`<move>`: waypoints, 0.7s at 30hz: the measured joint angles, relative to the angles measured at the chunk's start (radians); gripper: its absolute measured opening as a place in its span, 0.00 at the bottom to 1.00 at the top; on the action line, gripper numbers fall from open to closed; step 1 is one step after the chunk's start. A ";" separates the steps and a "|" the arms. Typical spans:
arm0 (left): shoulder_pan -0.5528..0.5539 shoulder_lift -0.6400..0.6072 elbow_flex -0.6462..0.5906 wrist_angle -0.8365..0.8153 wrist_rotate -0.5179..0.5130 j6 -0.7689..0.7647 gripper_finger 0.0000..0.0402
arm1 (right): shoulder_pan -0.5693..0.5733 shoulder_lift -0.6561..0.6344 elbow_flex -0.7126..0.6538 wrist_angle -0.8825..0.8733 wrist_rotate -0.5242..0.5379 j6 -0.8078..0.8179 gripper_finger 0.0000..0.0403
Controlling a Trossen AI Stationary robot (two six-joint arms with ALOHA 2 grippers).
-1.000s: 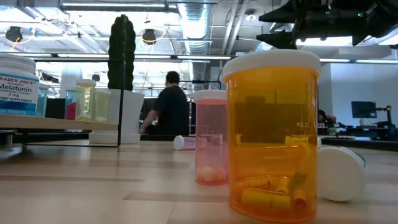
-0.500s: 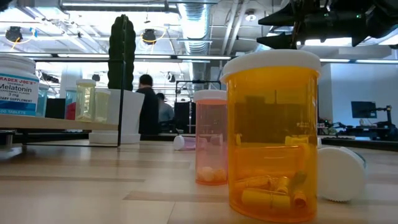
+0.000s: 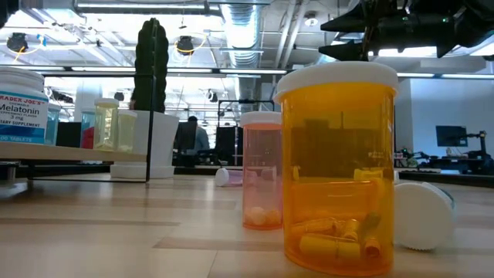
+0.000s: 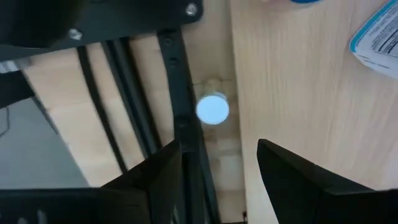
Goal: Pick and place medicine bottles onto shelf by color
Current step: Put the yellow pill bottle on the shelf
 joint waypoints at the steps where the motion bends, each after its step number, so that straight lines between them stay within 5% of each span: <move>1: 0.000 0.000 -0.013 0.023 -0.003 0.004 0.49 | 0.000 0.000 0.000 0.000 0.000 0.000 0.66; 21: -0.097 0.000 -0.206 0.203 -0.002 -0.006 0.49 | 0.000 0.000 0.000 -0.001 0.000 0.002 0.66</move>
